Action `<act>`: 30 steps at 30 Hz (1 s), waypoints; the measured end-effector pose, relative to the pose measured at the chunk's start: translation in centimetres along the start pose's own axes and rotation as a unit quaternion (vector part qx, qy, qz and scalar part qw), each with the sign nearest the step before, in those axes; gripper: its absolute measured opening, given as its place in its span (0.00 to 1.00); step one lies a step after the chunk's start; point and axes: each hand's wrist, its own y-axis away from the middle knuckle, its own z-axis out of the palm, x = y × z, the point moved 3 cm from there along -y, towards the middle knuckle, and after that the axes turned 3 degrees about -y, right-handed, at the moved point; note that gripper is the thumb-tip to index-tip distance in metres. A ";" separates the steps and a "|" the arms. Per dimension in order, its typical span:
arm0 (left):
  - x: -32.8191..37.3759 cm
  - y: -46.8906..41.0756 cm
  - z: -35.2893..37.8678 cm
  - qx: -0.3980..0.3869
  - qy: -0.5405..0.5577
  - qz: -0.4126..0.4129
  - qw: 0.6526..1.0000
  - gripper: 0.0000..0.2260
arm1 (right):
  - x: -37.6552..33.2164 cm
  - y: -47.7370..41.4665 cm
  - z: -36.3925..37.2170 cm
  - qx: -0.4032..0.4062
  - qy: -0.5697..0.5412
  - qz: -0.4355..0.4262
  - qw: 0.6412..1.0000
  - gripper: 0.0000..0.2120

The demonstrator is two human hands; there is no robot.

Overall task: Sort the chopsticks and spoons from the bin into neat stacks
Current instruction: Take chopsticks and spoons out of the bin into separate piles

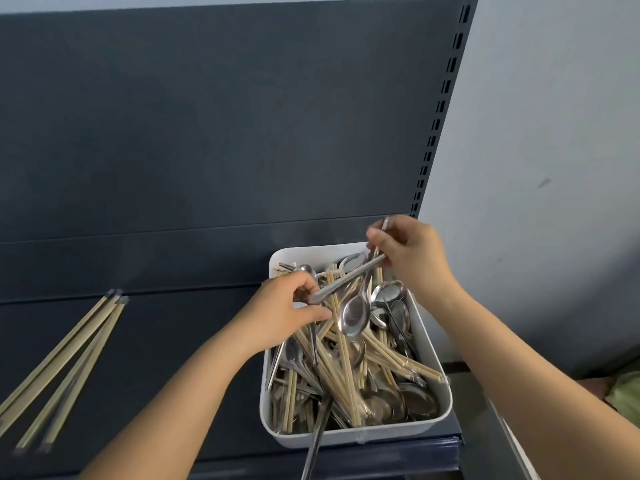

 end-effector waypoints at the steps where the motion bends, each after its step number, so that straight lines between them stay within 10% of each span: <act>1: 0.3 -0.1 0.1 -0.003 0.014 0.004 1.000 0.10 | -0.6 -0.2 0.1 -0.003 -0.032 0.005 0.999 0.08; 11: -0.1 -0.9 0.7 -0.028 0.011 -0.023 0.999 0.12 | -0.9 -0.8 1.5 -0.052 -0.127 0.063 0.989 0.17; 14: -0.9 -0.8 -0.2 0.007 -0.010 -0.046 0.999 0.10 | 2.2 -1.5 0.7 -0.074 0.144 0.039 0.986 0.17; 17: -2.3 -0.7 -1.4 0.040 -0.021 -0.065 0.997 0.09 | 5.3 -1.3 1.1 -0.257 0.439 -0.015 0.861 0.31; 21: -2.9 -0.6 -2.1 0.053 -0.026 -0.071 0.996 0.07 | 7.2 -1.1 1.5 -0.351 0.528 -0.005 0.773 0.52; 30: -3.1 -1.0 -0.2 0.031 -0.005 -0.092 0.995 0.11 | 7.0 -1.7 0.4 -0.308 0.493 0.007 0.813 0.43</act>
